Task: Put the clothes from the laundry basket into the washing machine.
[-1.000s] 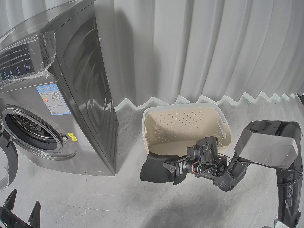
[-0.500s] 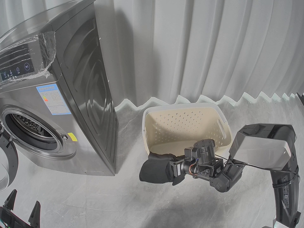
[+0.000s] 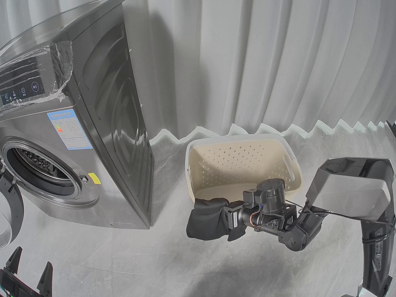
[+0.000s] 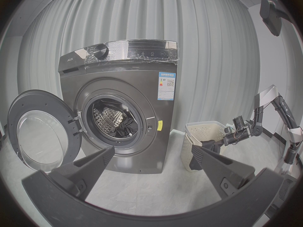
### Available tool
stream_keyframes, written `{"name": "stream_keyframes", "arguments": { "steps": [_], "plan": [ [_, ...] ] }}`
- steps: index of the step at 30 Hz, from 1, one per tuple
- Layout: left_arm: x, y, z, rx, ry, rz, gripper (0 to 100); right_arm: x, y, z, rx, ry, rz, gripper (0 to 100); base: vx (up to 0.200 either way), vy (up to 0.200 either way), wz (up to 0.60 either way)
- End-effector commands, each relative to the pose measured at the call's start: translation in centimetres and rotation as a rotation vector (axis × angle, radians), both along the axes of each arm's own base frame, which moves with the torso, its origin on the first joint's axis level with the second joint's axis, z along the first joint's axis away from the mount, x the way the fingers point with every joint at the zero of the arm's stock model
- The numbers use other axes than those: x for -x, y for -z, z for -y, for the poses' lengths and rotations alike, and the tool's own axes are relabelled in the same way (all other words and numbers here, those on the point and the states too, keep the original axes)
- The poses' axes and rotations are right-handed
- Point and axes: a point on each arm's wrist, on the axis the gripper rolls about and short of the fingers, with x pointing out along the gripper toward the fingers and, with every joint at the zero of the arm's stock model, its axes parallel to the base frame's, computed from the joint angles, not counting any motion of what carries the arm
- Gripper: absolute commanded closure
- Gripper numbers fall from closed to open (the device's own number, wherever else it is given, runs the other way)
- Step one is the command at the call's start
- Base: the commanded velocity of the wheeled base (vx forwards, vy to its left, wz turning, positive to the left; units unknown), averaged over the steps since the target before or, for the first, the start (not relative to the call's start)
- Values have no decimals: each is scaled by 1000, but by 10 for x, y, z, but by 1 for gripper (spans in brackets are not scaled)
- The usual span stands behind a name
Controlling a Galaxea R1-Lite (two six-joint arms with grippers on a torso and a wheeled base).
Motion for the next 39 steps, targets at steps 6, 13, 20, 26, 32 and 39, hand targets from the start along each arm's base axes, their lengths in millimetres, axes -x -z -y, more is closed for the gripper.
{"name": "stream_keyframes", "arguments": {
  "steps": [6, 13, 20, 26, 32, 39],
  "plan": [
    [0, 5, 0, 1, 0, 0, 0, 47, -80, 20, -93, -20, 132, 100, 0, 0, 0],
    [0, 5, 0, 1, -2, 0, 0, 70, -109, 31, -146, -29, 202, 100, 0, 0, 0],
    [0, 5, 0, -2, 0, 0, 0, 105, -164, 53, -249, 4, 360, 100, 0, 0, 0],
    [0, 5, 0, -4, -2, 1, 0, 113, -202, 70, -295, 36, 487, 100, 0, 0, 0],
    [0, 5, 0, 1, -6, 0, 0, 105, -211, 91, -259, 113, 533, 100, 0, 0, 0],
    [0, 5, 0, 1, -6, 0, 0, 112, -219, 92, -278, 108, 558, 100, -29, 0, 0]
  ]
}}
